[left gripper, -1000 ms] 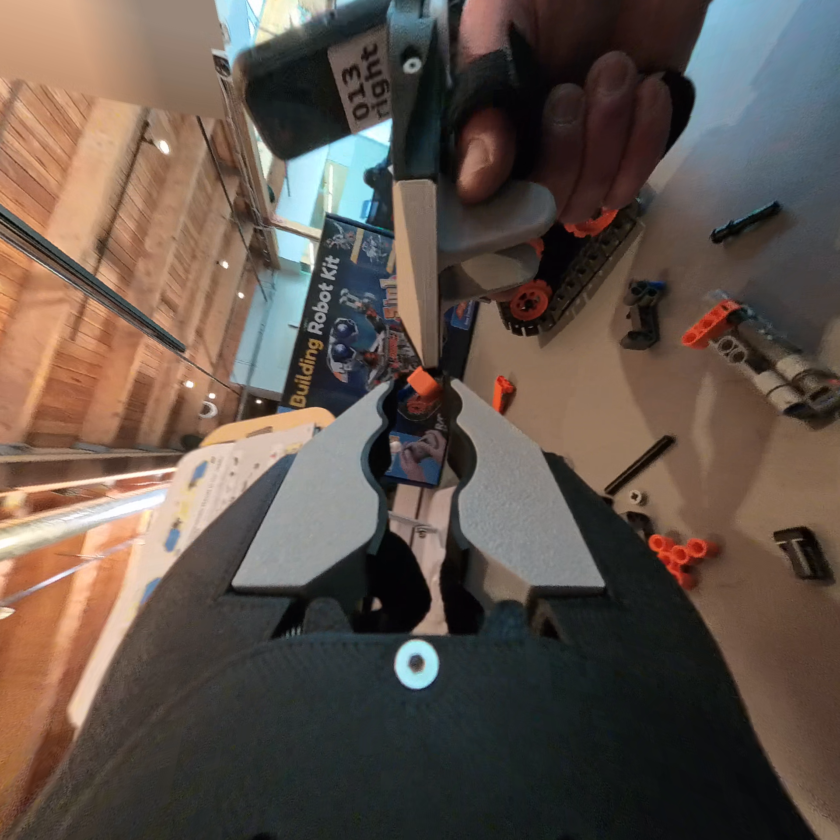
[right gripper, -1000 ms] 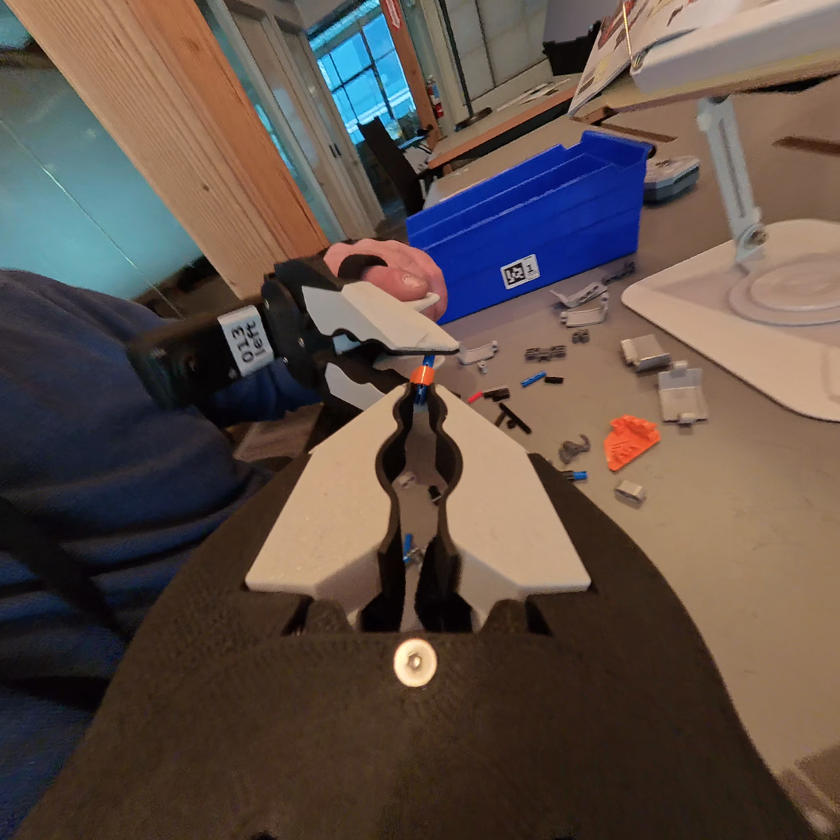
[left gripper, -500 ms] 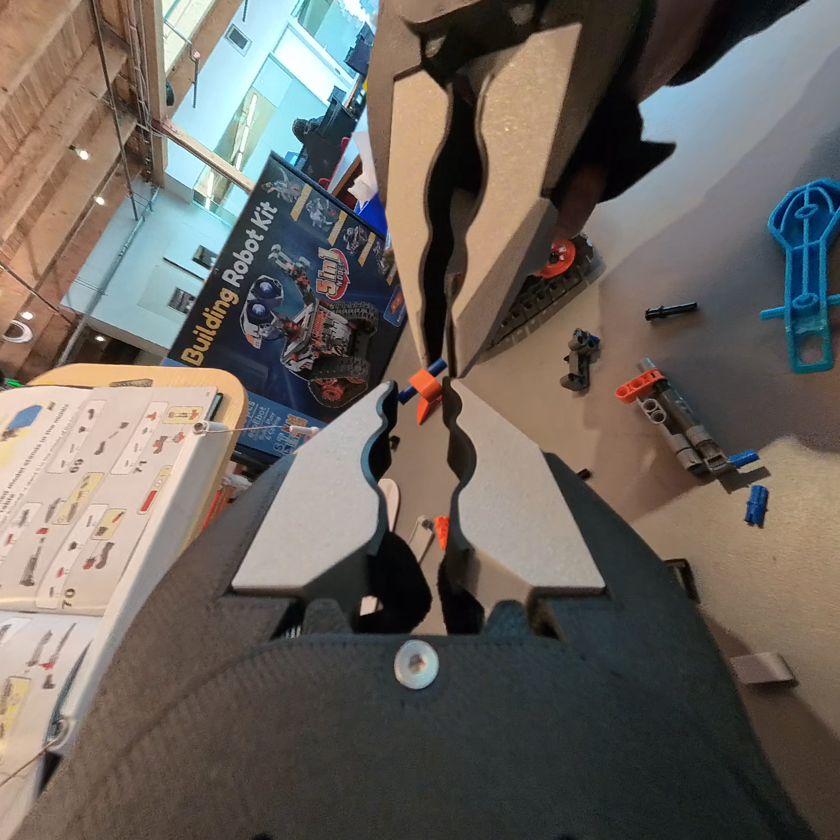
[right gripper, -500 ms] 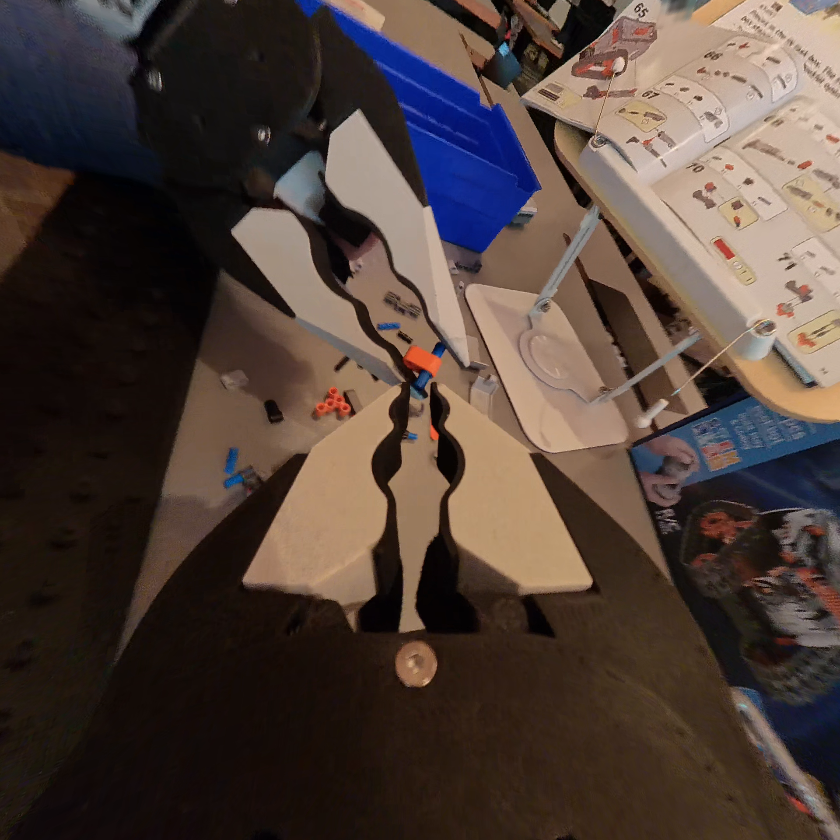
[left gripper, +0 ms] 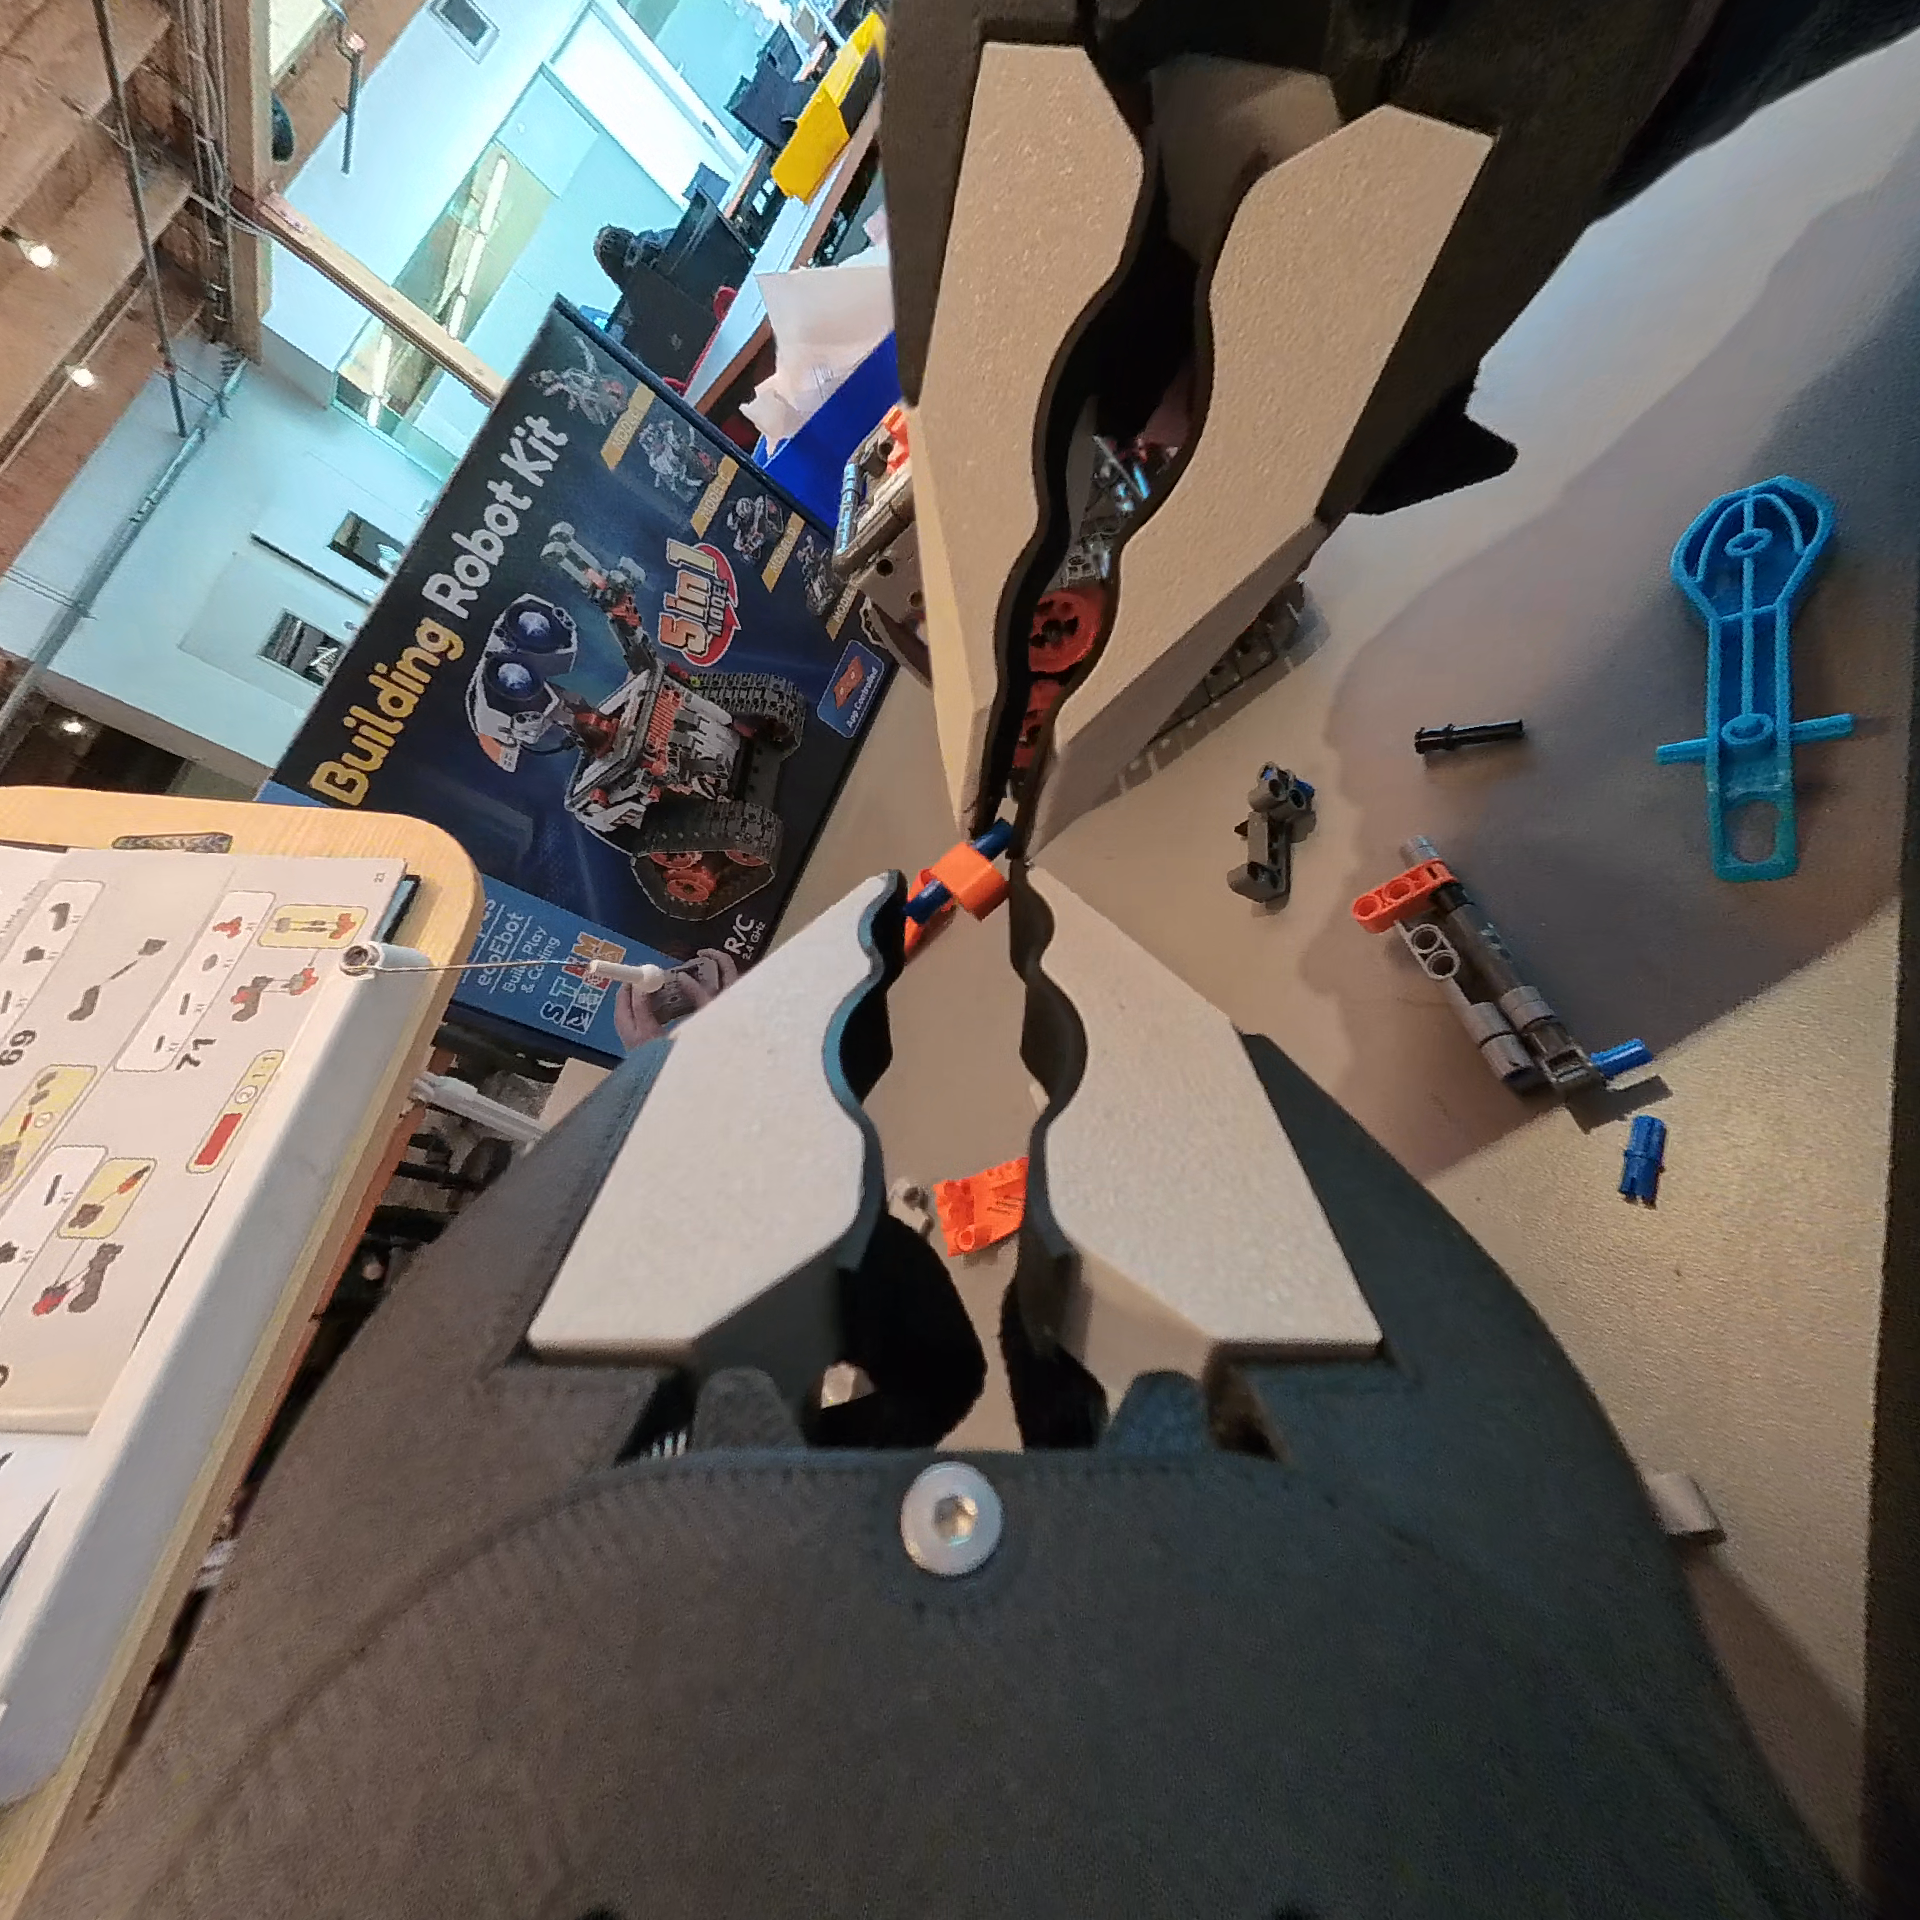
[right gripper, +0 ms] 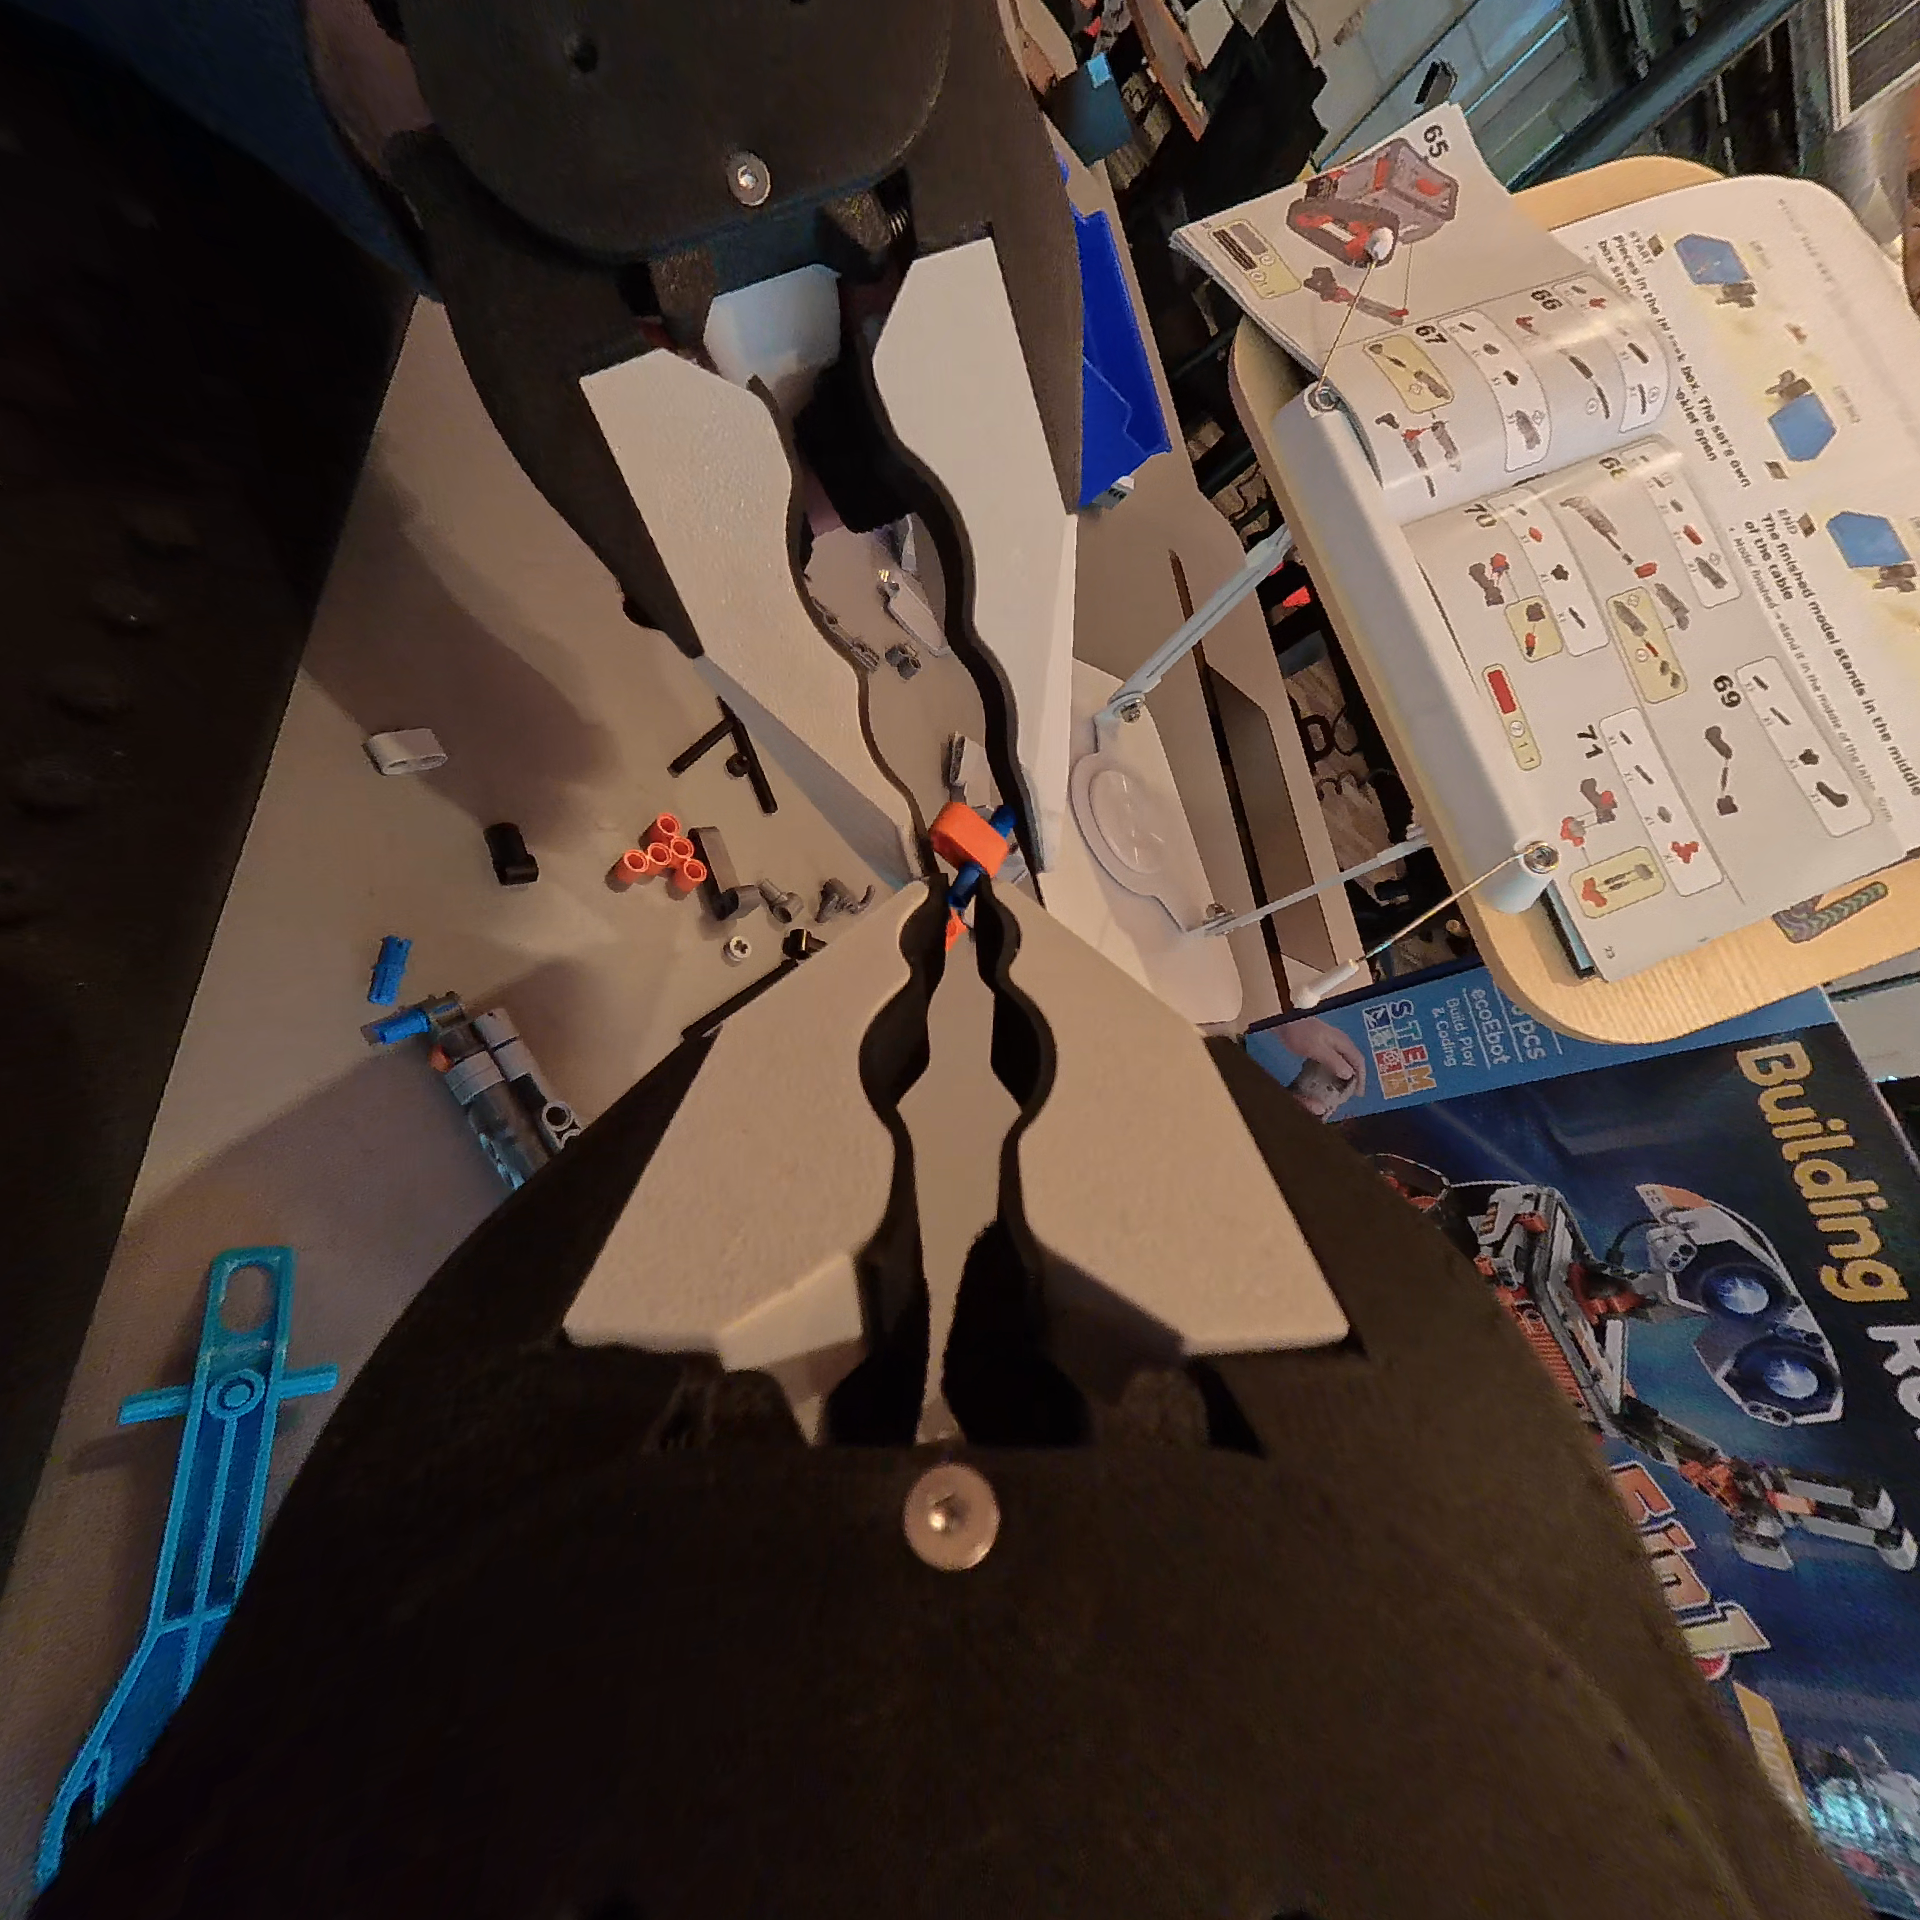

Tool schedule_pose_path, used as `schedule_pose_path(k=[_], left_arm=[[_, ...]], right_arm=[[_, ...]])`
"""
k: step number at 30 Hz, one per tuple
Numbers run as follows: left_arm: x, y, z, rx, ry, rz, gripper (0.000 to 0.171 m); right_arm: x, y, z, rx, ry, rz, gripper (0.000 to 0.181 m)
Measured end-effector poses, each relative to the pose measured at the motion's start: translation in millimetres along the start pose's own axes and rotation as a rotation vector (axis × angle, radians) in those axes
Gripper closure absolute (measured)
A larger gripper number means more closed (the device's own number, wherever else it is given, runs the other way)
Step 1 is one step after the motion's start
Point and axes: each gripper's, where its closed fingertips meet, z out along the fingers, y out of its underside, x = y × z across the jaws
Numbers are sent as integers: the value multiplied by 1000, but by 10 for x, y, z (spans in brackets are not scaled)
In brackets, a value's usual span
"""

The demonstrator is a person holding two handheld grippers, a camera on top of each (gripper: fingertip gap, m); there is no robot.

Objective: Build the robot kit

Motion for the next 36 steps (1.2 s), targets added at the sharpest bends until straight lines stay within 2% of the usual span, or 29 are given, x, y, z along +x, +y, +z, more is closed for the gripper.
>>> schedule_pose_path(k=[7, 14, 26, 32, 36], left_arm=[[8, -21, -26, 26, 32, -50, 155], [9, -56, -56, 70, 49, -62, 157], [-124, -5, -148, 55, -4, -40, 148], [-347, 180, -312, -15, -59, -58, 147], [-472, 471, -421, -138, -68, -86, 147]], right_arm=[[33, -11, -24, 26, -7, 47, 180], [31, -47, -52, 131, -135, 301, 180], [77, -36, -78, 207, -219, 497, 180], [96, 27, -75, 201, -223, 521, 180], [74, 45, -63, 200, -234, 536, 180]])
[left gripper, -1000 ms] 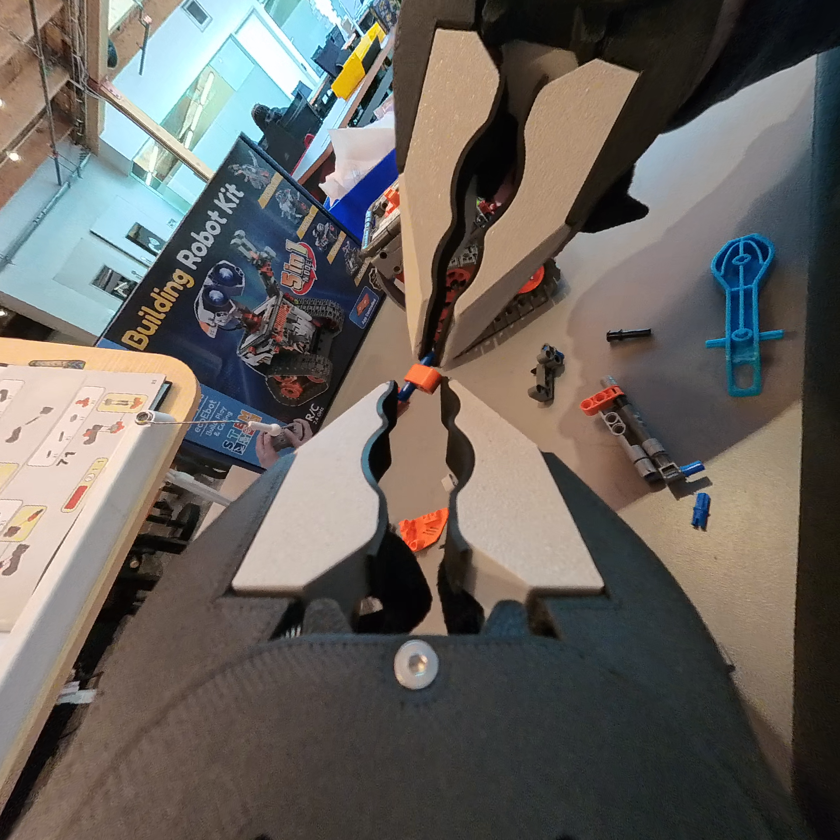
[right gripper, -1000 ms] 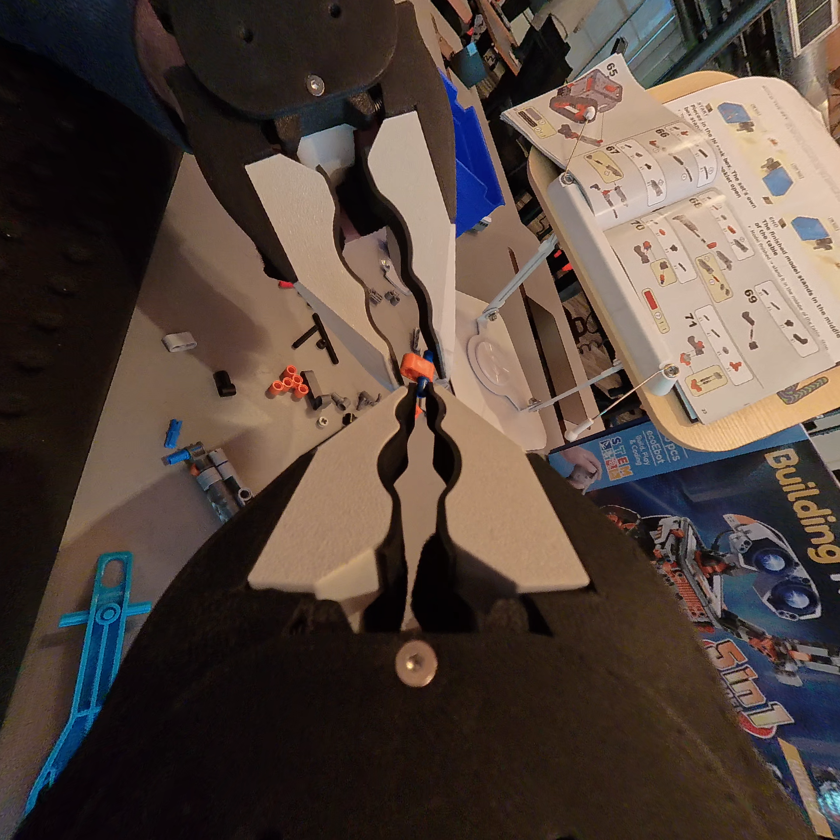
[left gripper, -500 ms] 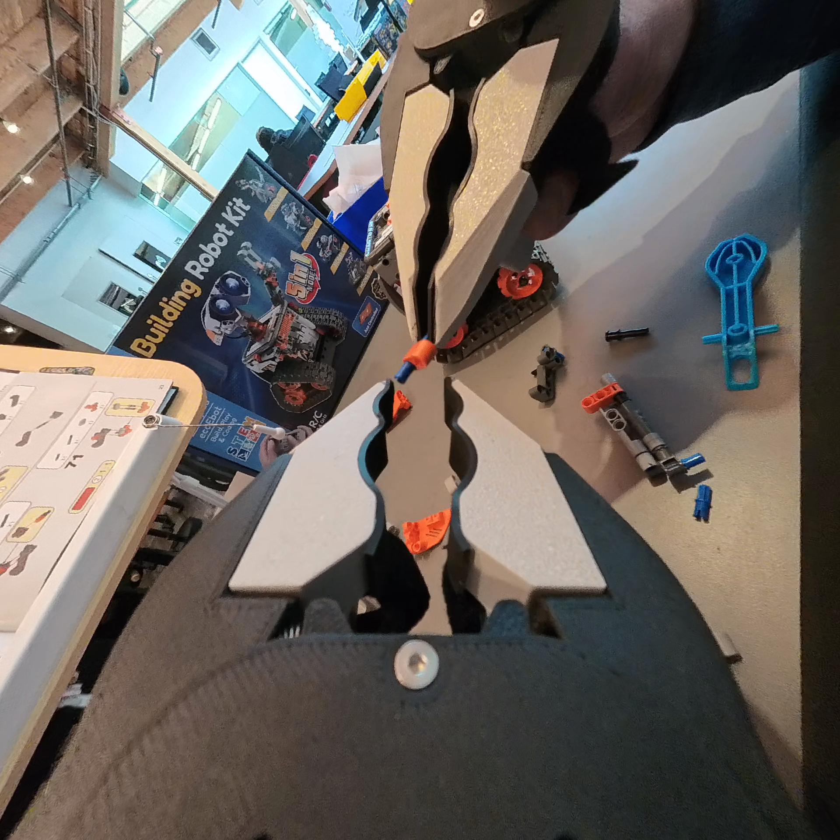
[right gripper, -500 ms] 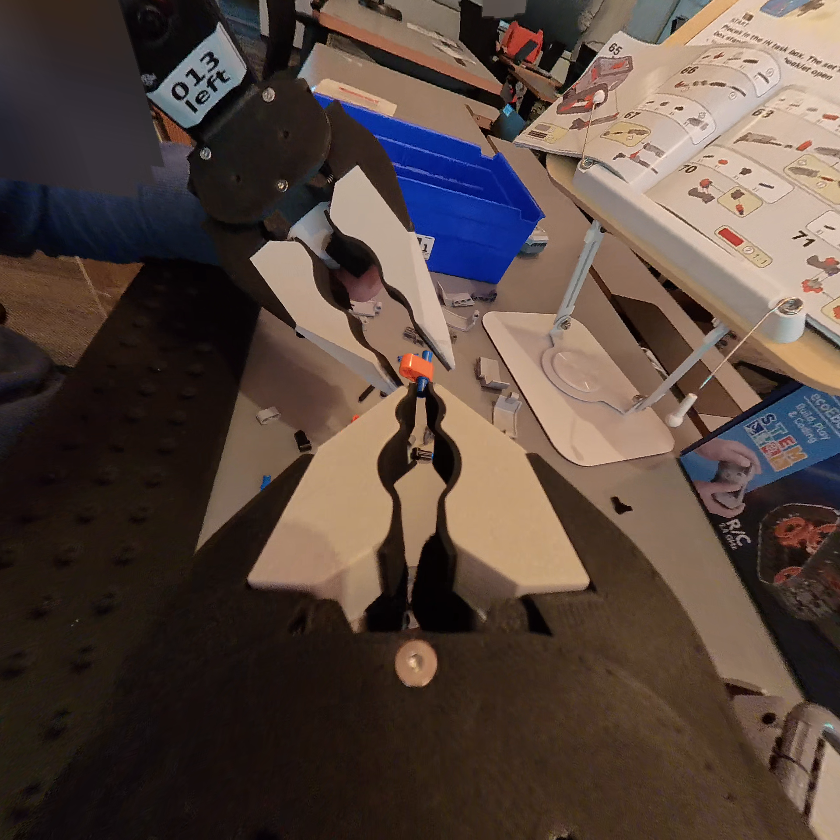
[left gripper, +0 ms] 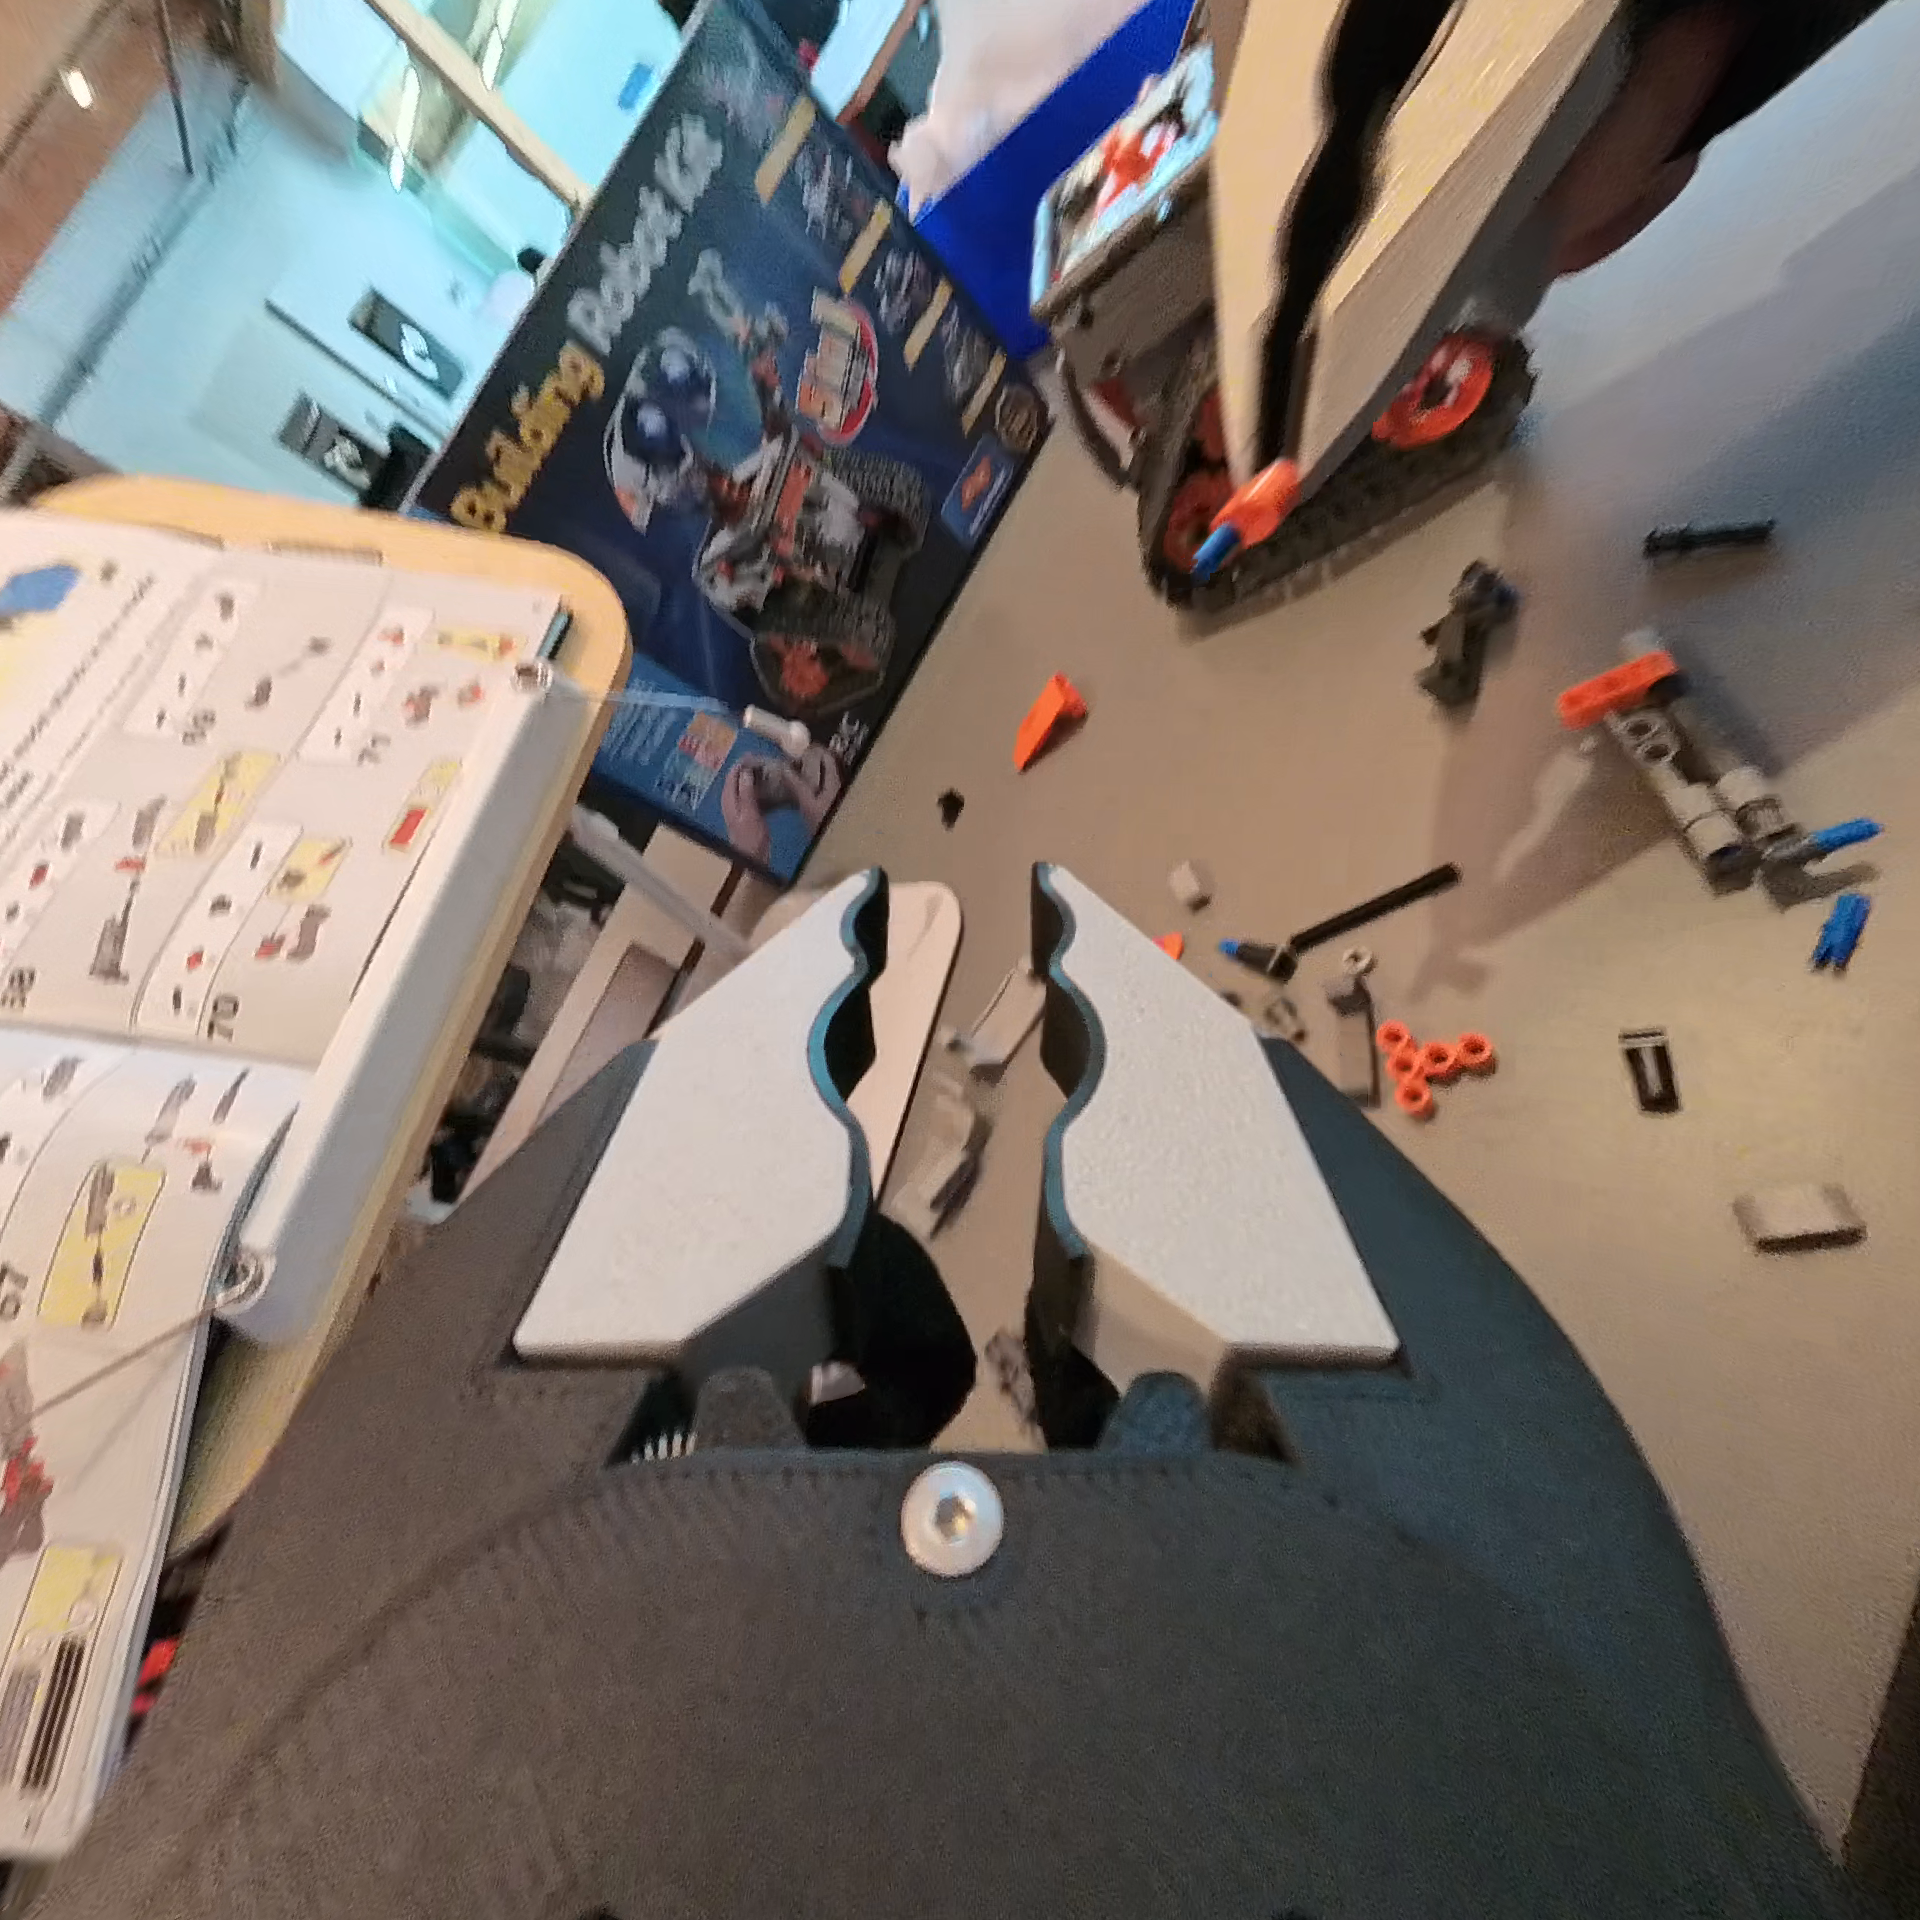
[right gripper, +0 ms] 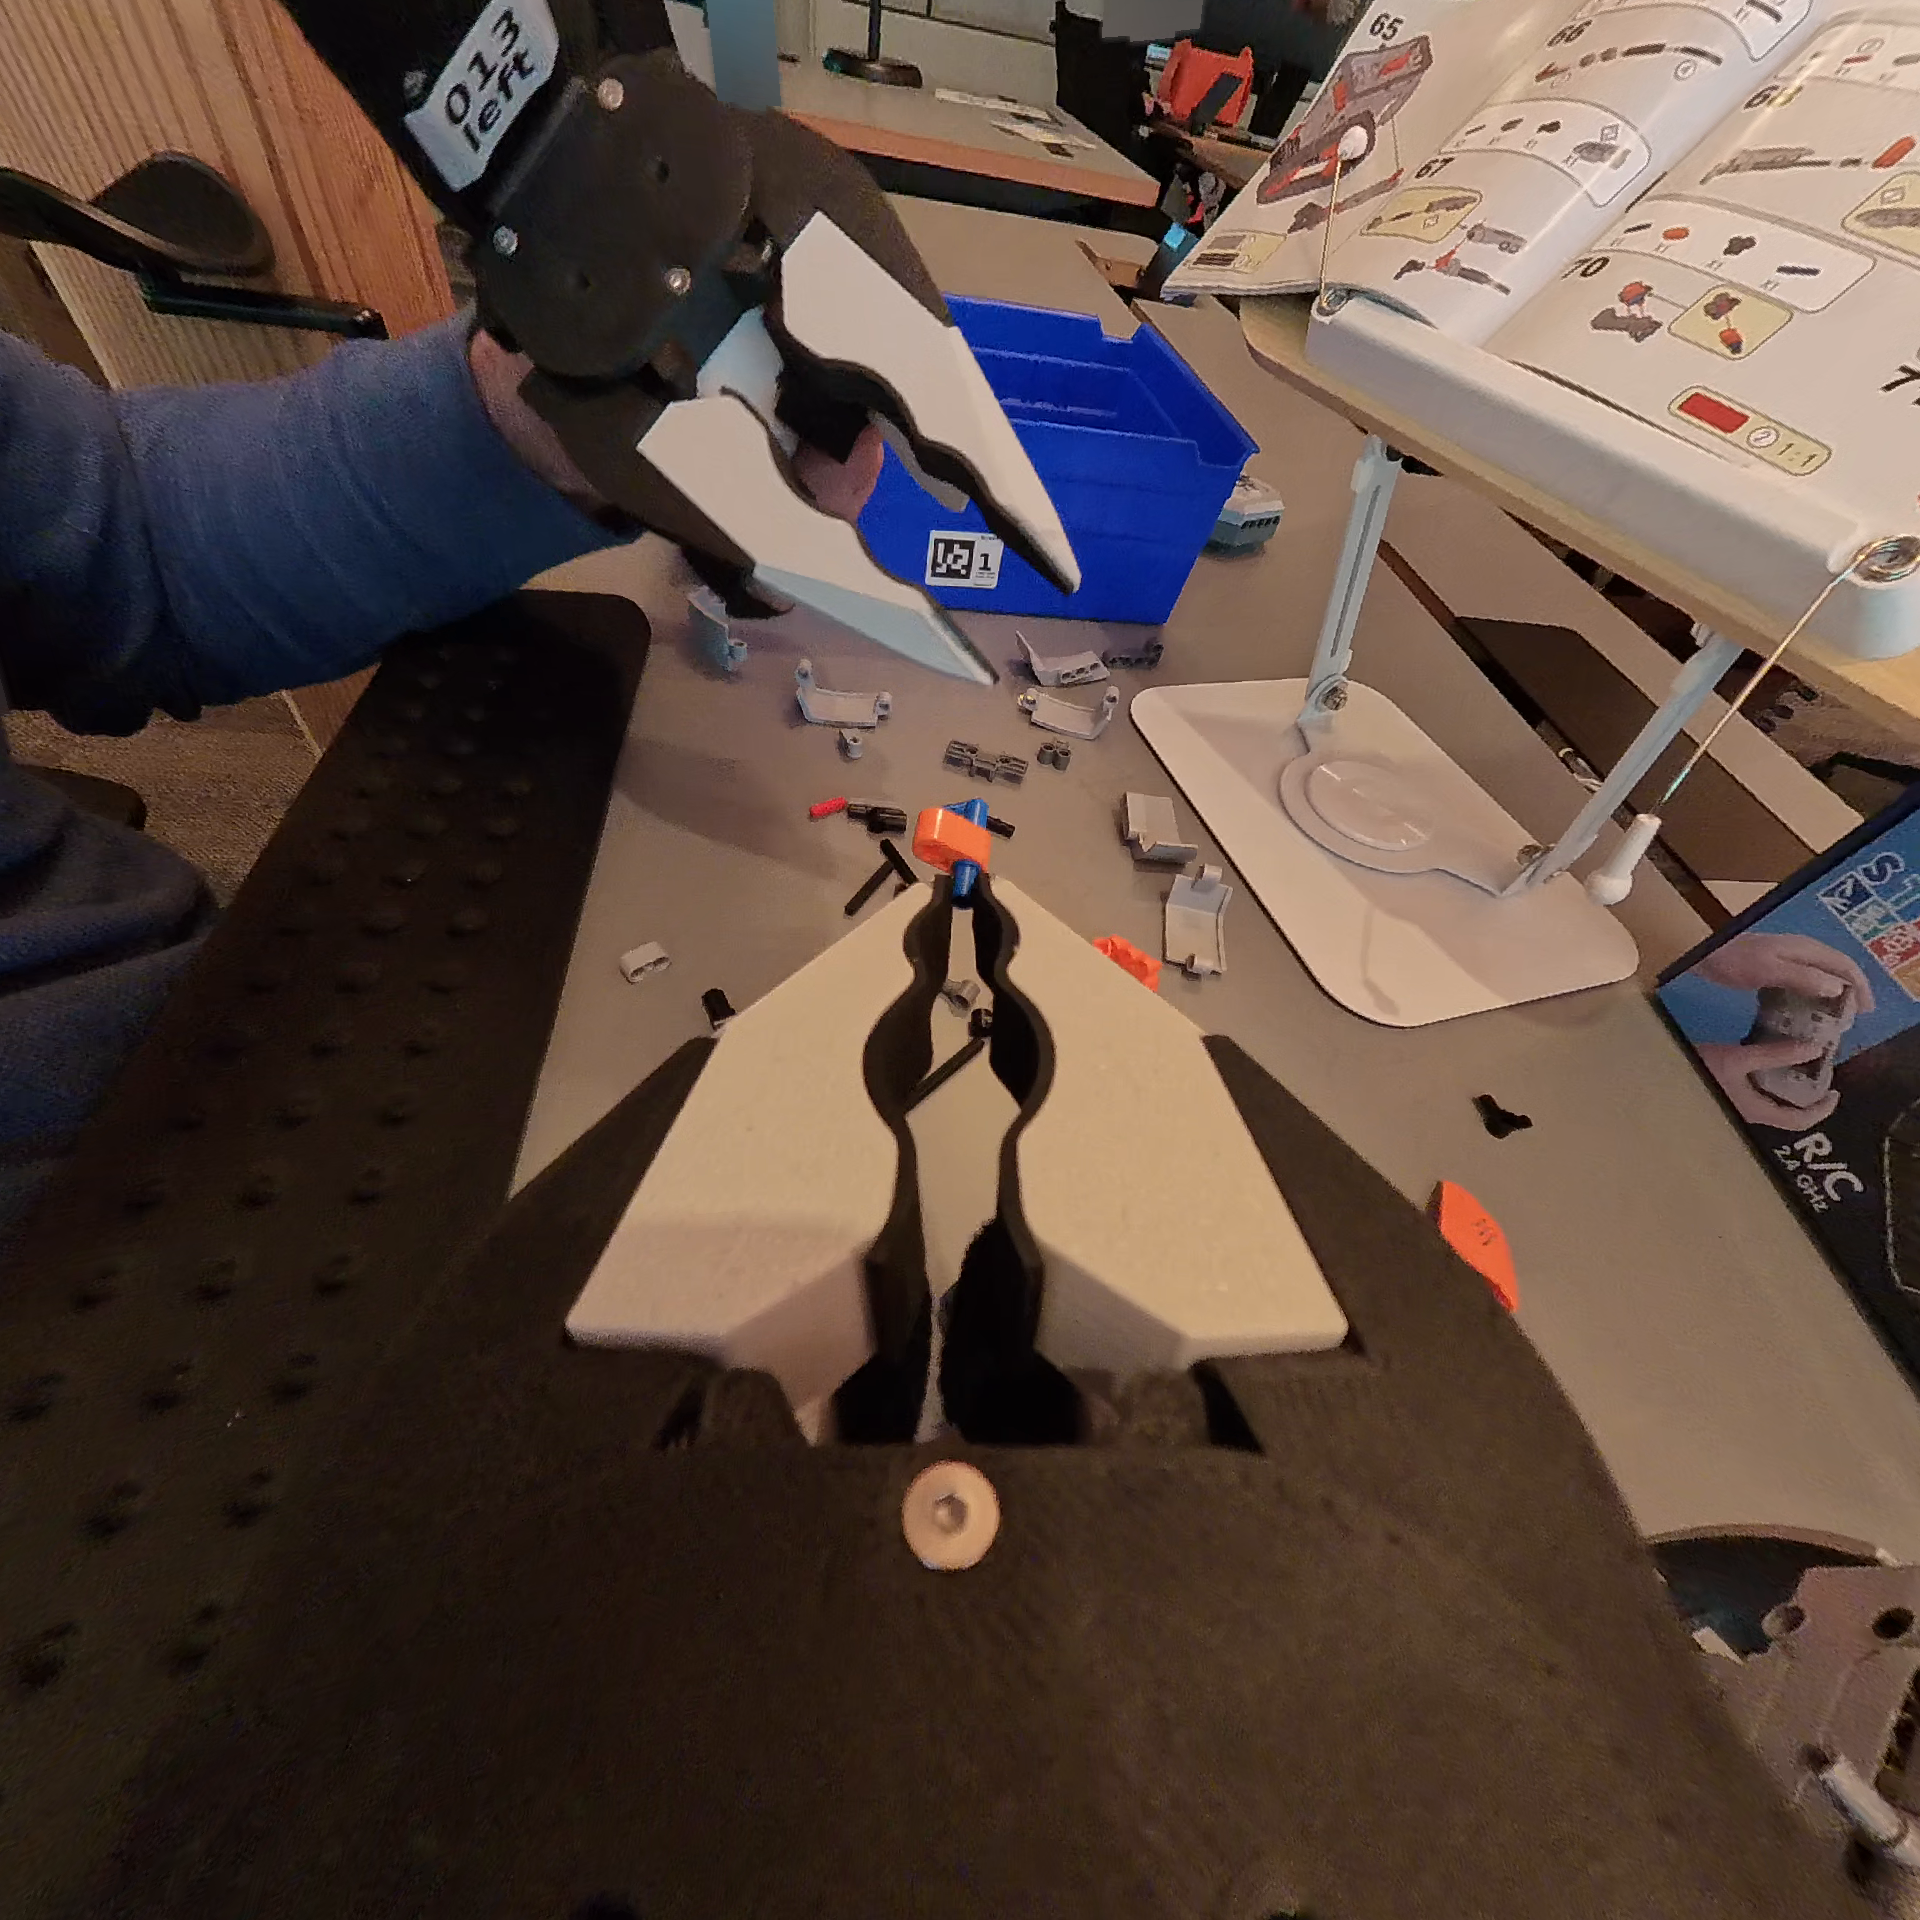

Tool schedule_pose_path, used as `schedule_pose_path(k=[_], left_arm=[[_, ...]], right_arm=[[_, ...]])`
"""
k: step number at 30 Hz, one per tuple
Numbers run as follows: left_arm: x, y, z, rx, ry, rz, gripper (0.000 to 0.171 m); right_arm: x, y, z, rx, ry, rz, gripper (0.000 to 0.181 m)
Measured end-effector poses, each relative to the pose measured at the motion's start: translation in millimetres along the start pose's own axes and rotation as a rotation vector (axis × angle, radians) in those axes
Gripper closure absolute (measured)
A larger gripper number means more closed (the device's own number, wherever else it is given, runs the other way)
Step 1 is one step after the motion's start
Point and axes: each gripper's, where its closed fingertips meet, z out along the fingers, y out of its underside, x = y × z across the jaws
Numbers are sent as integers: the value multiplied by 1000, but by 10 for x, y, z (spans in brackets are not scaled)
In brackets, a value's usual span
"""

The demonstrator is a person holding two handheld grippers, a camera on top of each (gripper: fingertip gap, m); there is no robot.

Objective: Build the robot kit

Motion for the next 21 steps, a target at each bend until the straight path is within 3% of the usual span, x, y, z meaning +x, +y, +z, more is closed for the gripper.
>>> schedule_pose_path(k=[4, 13, 21], left_arm=[[-112, 321, -41, -125, -11, -28, 145], [-84, 773, -46, -306, 6, -123, 145], [152, 1141, -26, -479, 134, -198, 143]], right_arm=[[16, 40, 0, -5, -2, 12, 180], [16, 98, 20, -15, 2, 9, 180], [-13, 154, 51, -34, -6, 0, 180]])
